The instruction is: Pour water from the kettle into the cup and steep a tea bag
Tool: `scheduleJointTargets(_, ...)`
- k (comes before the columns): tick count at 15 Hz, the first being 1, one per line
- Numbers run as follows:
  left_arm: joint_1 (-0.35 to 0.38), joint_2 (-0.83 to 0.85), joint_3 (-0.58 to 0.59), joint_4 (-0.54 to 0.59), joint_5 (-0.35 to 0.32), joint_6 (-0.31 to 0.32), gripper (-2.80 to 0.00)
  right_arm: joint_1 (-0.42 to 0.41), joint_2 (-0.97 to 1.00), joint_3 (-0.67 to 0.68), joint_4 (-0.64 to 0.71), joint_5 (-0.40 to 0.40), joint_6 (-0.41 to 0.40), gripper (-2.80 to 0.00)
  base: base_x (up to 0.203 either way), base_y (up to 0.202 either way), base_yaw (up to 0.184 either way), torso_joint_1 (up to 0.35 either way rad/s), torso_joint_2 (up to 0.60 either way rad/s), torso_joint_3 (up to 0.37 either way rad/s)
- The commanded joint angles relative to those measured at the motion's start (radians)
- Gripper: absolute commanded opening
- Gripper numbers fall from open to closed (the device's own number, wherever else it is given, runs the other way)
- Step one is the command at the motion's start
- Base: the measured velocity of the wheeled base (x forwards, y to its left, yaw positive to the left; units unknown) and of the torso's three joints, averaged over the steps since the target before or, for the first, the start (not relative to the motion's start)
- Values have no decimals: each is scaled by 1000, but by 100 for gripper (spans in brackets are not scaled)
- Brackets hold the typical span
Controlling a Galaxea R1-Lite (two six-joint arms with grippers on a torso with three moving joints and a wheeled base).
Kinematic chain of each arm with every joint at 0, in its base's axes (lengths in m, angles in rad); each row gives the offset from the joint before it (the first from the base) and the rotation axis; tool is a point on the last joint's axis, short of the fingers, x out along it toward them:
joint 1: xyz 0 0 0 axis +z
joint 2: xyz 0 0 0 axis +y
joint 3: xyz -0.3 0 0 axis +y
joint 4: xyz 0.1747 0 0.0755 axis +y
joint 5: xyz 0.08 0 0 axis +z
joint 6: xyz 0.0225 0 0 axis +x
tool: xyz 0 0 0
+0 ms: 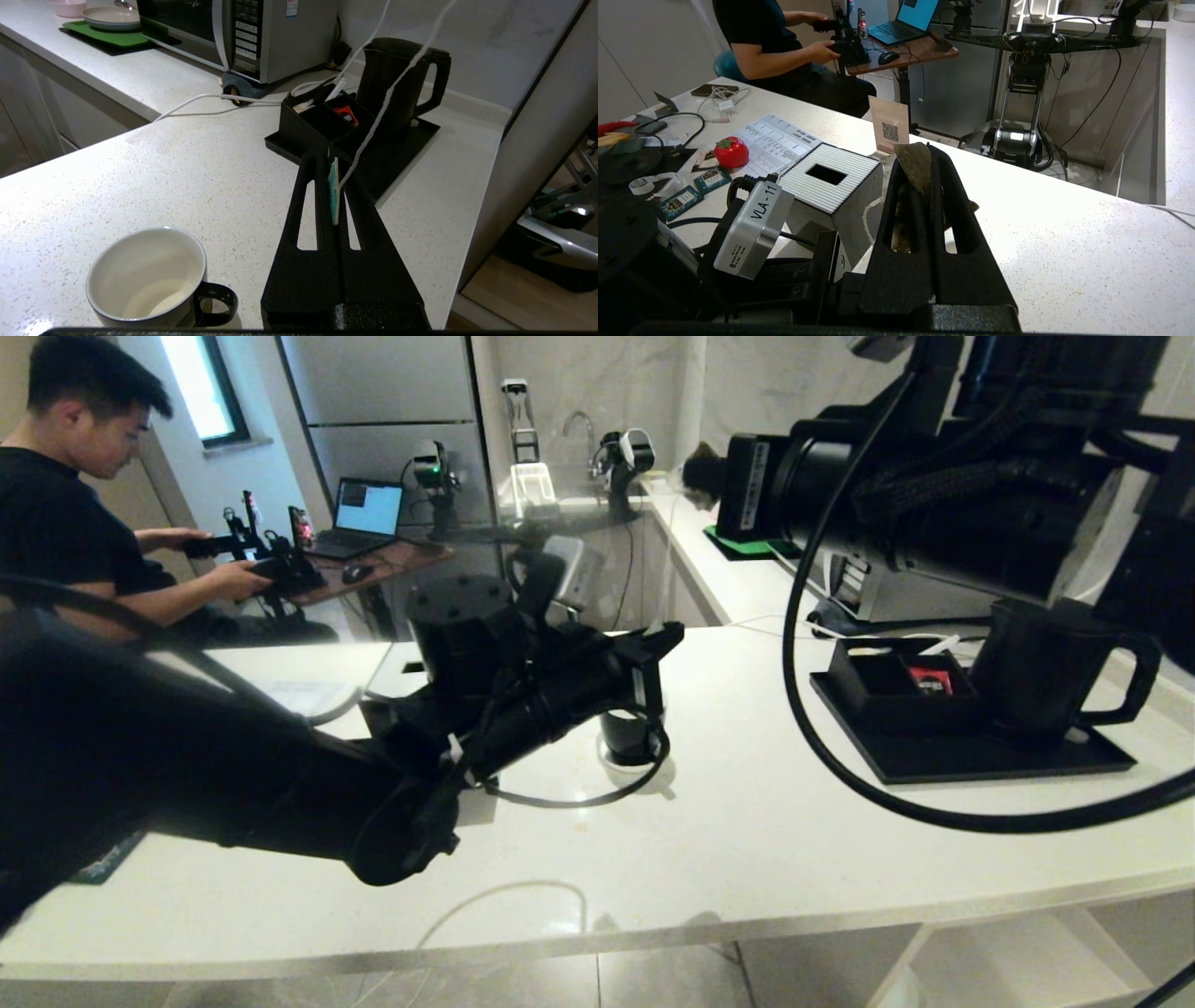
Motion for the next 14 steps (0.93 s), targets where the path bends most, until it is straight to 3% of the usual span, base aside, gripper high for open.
scheduleJointTargets(1, -1, -7, 0, -7, -1, -2, -280, -2, 0, 15, -5, -2, 1, -280, 0, 0, 0, 0, 0, 0)
scheduleJointTargets(14, -5, -26, 5, -6, -1, -2, -280, -81, 28, 31, -10, -6, 4, -280, 0, 0, 0, 0, 0, 0)
